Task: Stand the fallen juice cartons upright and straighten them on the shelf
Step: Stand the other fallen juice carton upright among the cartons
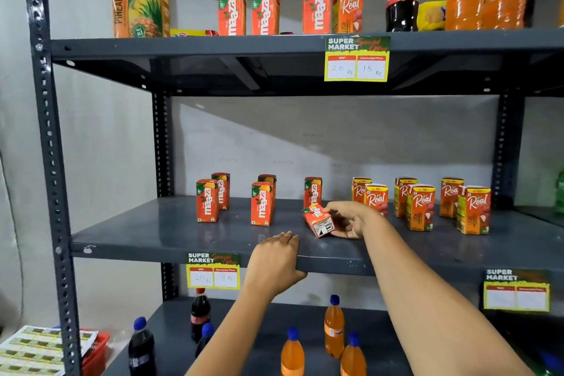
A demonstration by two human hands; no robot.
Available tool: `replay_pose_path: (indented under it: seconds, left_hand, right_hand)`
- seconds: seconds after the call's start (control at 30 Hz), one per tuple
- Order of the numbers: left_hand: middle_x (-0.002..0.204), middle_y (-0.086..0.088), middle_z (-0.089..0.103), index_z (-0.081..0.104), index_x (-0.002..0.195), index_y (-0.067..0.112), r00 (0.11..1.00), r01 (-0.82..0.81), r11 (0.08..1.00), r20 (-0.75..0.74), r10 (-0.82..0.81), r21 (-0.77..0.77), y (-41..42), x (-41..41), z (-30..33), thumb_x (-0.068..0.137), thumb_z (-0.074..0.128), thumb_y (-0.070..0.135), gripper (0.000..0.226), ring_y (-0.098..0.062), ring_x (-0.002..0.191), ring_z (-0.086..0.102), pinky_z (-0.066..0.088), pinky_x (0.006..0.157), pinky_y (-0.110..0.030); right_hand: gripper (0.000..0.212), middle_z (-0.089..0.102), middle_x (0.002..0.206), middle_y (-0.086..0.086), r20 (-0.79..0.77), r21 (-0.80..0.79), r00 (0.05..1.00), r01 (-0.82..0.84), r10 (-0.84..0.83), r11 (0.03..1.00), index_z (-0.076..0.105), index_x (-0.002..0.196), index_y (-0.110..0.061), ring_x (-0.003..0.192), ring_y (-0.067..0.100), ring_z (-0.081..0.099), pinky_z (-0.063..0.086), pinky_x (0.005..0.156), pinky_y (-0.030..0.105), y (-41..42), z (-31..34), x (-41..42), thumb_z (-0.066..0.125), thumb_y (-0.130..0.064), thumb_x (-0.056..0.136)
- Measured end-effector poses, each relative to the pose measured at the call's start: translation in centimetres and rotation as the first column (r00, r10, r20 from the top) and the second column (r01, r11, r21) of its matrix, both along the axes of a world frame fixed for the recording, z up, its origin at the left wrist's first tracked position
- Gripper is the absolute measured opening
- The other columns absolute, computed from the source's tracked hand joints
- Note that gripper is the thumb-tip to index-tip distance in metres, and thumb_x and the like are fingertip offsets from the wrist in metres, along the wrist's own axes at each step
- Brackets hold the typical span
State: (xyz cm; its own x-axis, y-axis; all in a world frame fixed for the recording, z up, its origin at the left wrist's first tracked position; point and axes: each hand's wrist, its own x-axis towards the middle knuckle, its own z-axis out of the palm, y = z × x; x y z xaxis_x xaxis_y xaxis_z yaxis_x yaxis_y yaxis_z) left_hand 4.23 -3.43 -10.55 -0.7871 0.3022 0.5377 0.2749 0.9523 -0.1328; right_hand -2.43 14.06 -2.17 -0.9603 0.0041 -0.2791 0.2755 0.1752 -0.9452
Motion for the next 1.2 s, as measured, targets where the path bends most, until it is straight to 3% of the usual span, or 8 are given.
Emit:
replay_pose_path:
  seconds: [0.1,0.23,0.4,0.53,0.7,0.93,1.03,1.2]
  left_hand:
    - [0.133,0.001,0.057,0.052,0.13,0.018,0.995,0.027,0.999,-0.094,-0.024,0.027,0.0,0.1,-0.8,0.083,0.06,0.049,0.057,-0.018,0.118,0.056,0.046,0.094,-0.031]
    - [0.118,0.0,0.067,0.062,0.118,0.017,0.991,0.044,0.998,-0.125,-0.038,0.047,-0.1,-0.4,-1.0,0.077,0.062,0.049,0.051,-0.019,0.104,0.064,0.052,0.082,-0.032]
    - [0.097,0.0,0.072,0.069,0.1,0.016,0.991,0.047,0.998,-0.126,-0.041,0.047,-0.2,-0.6,-1.2,0.067,0.07,0.048,0.046,-0.019,0.083,0.069,0.055,0.066,-0.03]
    - [0.088,0.002,0.071,0.068,0.094,0.018,0.993,0.05,0.997,-0.111,-0.043,0.064,-0.3,-0.5,-1.2,0.065,0.07,0.046,0.041,-0.017,0.075,0.068,0.053,0.06,-0.028]
    - [0.078,0.004,0.068,0.065,0.085,0.019,0.993,0.07,0.994,-0.105,-0.062,0.079,-0.2,-0.3,-1.1,0.063,0.072,0.043,0.033,-0.016,0.067,0.066,0.047,0.053,-0.024]
    - [0.092,0.002,0.072,0.069,0.097,0.018,0.994,0.036,0.997,-0.106,-0.029,0.067,-0.2,-0.5,-1.2,0.066,0.07,0.048,0.043,-0.016,0.078,0.069,0.054,0.064,-0.028]
    - [0.104,0.001,0.072,0.068,0.106,0.017,0.994,0.042,0.997,-0.099,-0.035,0.065,-0.2,-0.3,-1.2,0.069,0.07,0.048,0.048,-0.018,0.089,0.069,0.055,0.073,-0.031]
    - [0.107,-0.002,0.072,0.069,0.108,0.014,0.993,0.056,0.995,-0.106,-0.047,0.081,-0.2,-0.2,-1.1,0.068,0.074,0.045,0.05,-0.02,0.095,0.069,0.055,0.078,-0.033]
  right_hand:
    - [0.022,0.066,0.095,0.011,-0.106,-0.128,0.994,0.003,-0.017,0.992,0.059,0.098,-0.006,0.08,0.019,0.064,0.055,0.069,0.031,0.4,-1.0,0.4,0.068,-0.02,0.083]
    - [0.013,0.069,0.105,0.011,-0.338,-0.359,0.935,-0.024,-0.106,0.933,0.063,0.094,-0.01,0.098,0.021,0.065,0.056,0.079,0.034,0.4,-1.9,1.4,0.069,-0.014,0.083]
    - [0.009,0.074,0.092,0.004,-0.513,-0.458,0.852,-0.172,-0.102,0.872,0.068,0.094,-0.015,0.083,0.015,0.071,0.058,0.073,0.025,-0.3,-1.6,4.8,0.066,-0.015,0.086]
    - [0.012,0.076,0.089,-0.001,-0.612,-0.418,0.786,-0.226,-0.089,0.88,0.067,0.096,-0.02,0.08,0.013,0.074,0.058,0.066,0.02,-0.6,-1.7,7.7,0.065,-0.014,0.087]
    - [0.019,0.075,0.098,-0.002,-0.686,-0.351,0.725,-0.254,-0.063,0.901,0.066,0.102,-0.022,0.093,0.019,0.073,0.059,0.074,0.025,-1.1,-2.1,9.6,0.065,-0.014,0.085]
    - [0.021,0.072,0.105,-0.003,-0.719,-0.207,0.695,-0.228,0.01,0.952,0.062,0.11,-0.02,0.099,0.015,0.07,0.058,0.081,0.025,-1.3,-0.8,9.1,0.061,-0.018,0.09]
    - [0.035,0.062,0.117,0.0,-0.697,-0.123,0.717,-0.152,0.024,0.981,0.05,0.129,-0.014,0.11,0.016,0.061,0.053,0.089,0.029,-1.5,-0.3,6.7,0.054,-0.016,0.094]
    - [0.039,0.055,0.135,0.009,-0.595,0.045,0.804,0.017,0.013,0.999,0.042,0.136,-0.011,0.123,0.024,0.054,0.047,0.103,0.043,-1.4,-0.1,0.6,0.047,-0.014,0.098]
